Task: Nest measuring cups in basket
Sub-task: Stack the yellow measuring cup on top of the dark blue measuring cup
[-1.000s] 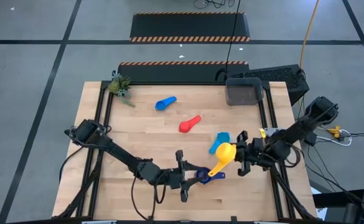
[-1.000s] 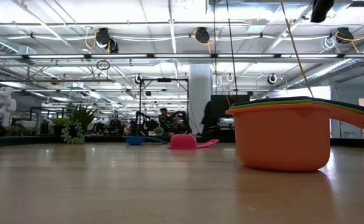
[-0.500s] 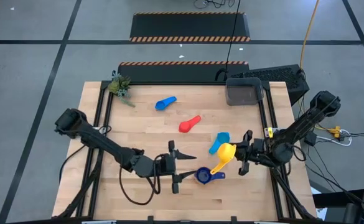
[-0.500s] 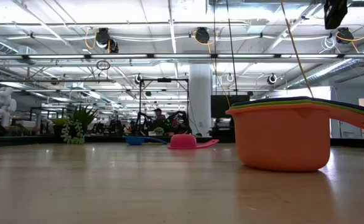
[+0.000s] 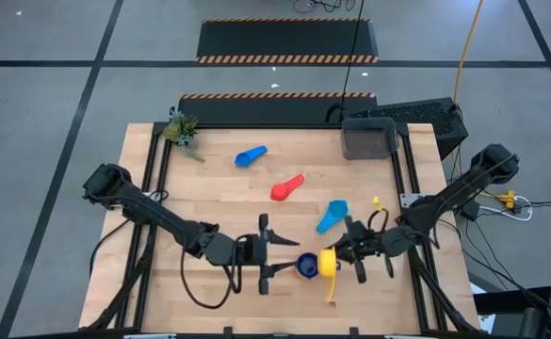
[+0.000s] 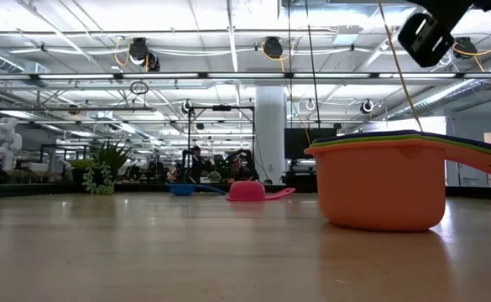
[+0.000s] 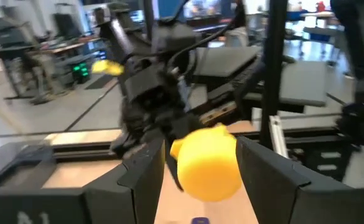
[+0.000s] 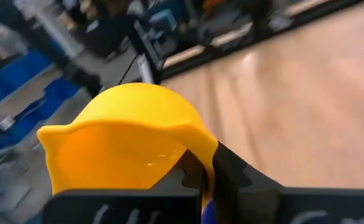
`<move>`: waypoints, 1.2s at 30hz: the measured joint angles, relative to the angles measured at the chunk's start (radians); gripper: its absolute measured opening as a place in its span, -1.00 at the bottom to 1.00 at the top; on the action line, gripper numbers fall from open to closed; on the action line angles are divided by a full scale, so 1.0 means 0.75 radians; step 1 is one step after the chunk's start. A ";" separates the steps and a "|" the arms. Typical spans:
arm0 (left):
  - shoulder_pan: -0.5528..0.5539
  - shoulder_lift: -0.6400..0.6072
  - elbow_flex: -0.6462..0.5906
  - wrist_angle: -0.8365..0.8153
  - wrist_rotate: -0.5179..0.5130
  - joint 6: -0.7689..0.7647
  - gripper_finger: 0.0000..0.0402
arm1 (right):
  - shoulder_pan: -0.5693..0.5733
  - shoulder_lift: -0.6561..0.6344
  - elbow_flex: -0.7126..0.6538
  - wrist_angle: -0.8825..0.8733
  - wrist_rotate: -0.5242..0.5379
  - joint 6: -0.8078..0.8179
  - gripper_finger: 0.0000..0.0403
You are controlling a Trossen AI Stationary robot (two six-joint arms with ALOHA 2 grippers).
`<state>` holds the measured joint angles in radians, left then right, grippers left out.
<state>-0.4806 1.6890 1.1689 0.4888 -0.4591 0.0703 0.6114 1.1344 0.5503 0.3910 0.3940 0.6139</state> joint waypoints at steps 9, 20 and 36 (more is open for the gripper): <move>0.003 0.013 0.000 -0.014 0.064 0.069 0.22 | -0.093 0.224 0.000 0.209 -0.451 0.018 -1.00; 0.013 0.078 0.000 0.062 0.279 0.112 0.56 | -0.190 0.467 0.025 0.424 -0.743 0.098 -1.00; 0.019 0.158 0.018 0.057 0.553 0.145 0.33 | -0.188 0.693 0.228 0.411 -1.022 -0.040 -1.00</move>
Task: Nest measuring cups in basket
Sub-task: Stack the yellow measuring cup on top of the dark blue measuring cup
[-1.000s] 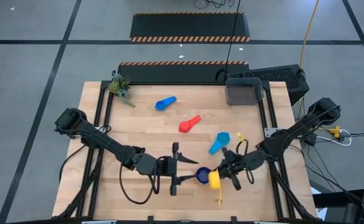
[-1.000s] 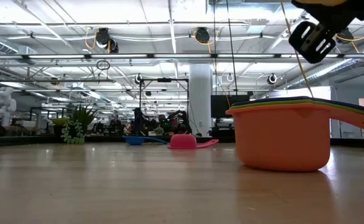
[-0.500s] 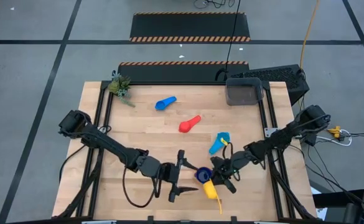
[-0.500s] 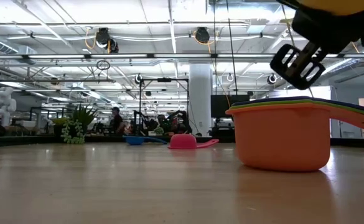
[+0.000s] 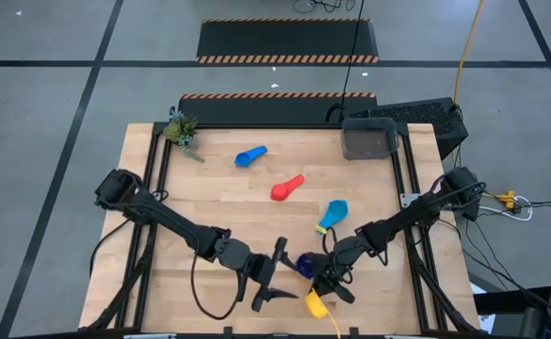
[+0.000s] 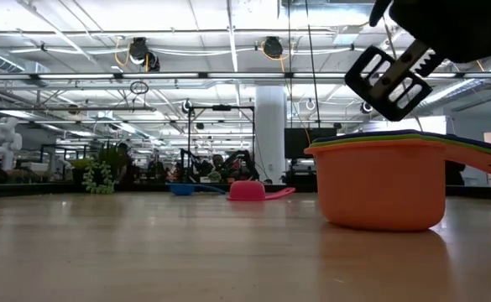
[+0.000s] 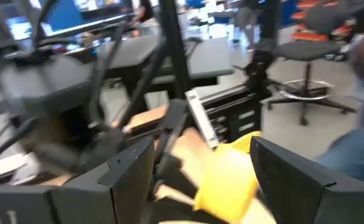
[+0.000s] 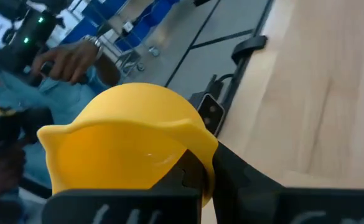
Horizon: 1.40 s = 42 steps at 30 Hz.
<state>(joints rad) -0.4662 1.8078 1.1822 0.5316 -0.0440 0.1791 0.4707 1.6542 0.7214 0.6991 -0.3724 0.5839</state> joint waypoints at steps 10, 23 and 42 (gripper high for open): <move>-0.034 0.163 0.188 -0.177 0.030 0.118 0.33 | 0.030 -0.017 0.018 0.116 0.002 -0.363 -1.00; -0.022 0.230 0.283 -0.257 0.025 0.099 0.16 | 0.060 -0.018 0.017 0.032 0.003 -0.491 -1.00; -0.025 0.229 0.281 -0.543 -0.189 0.309 -0.28 | 0.116 -0.258 0.016 -0.681 0.436 -0.507 -0.99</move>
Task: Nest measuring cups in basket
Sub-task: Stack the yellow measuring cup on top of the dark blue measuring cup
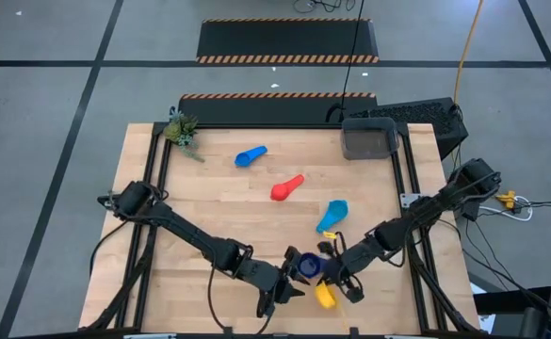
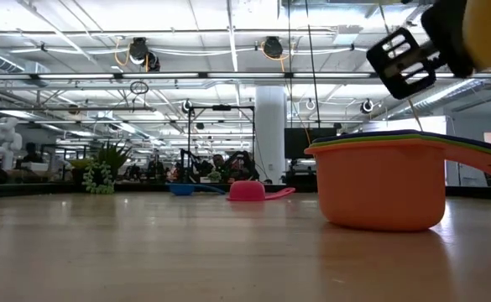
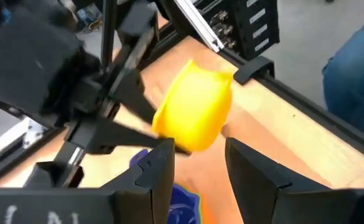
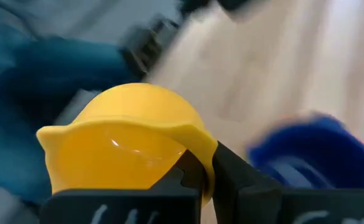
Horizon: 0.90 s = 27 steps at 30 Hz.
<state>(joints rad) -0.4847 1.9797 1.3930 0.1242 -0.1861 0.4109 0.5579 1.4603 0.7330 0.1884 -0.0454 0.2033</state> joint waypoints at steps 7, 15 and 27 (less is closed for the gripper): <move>0.006 -0.001 0.000 -0.001 -0.064 -0.009 -0.28 | 0.050 -0.092 0.000 -0.088 0.406 -0.130 -0.98; 0.025 -0.001 0.000 0.045 -0.182 -0.138 -0.28 | 0.121 -0.234 -0.002 -0.105 0.771 -0.154 -0.98; 0.014 0.016 -0.001 0.293 -0.439 -0.080 -0.01 | 0.297 -0.408 0.001 0.017 1.623 -0.070 -0.98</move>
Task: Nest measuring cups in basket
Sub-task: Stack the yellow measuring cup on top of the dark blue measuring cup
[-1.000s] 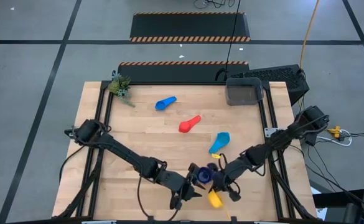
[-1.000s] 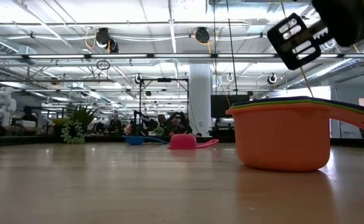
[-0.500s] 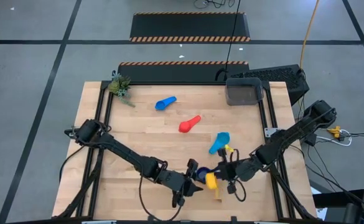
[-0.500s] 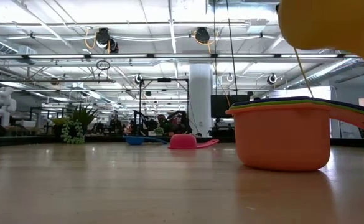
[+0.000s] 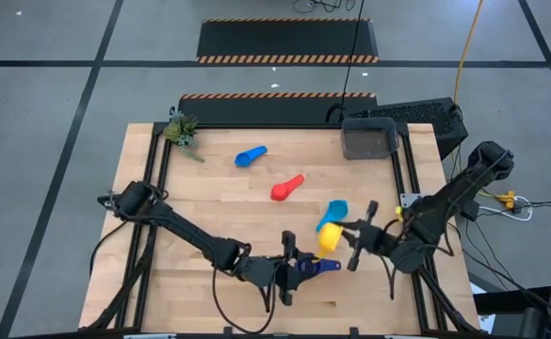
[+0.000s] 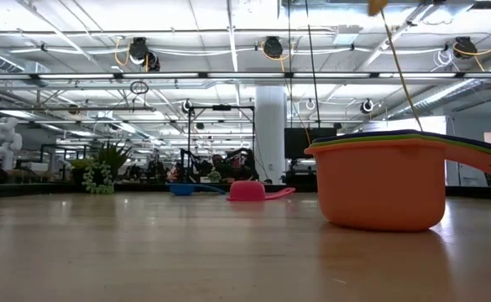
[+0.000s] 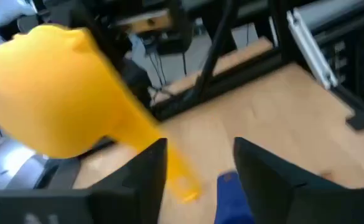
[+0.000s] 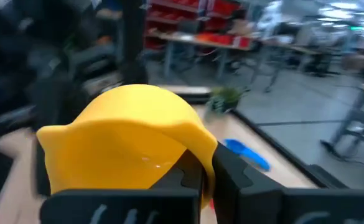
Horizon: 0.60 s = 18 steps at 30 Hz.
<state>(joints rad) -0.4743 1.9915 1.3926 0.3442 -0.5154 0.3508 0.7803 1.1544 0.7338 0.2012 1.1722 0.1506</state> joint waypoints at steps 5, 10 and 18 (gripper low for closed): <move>0.005 0.009 -0.001 0.009 -0.102 -0.013 0.35 | 0.047 0.002 -0.001 0.117 0.130 -0.039 -0.98; 0.008 0.014 -0.001 0.013 -0.194 -0.063 0.47 | 0.081 0.003 -0.001 0.145 0.272 -0.045 -0.98; 0.042 0.014 -0.001 0.017 -0.201 -0.174 0.10 | 0.089 0.003 -0.001 0.171 0.322 -0.044 -0.98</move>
<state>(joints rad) -0.4430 2.0022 1.3918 0.3568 -0.6662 0.2203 0.8471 1.1564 0.7334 0.3294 1.4139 0.1173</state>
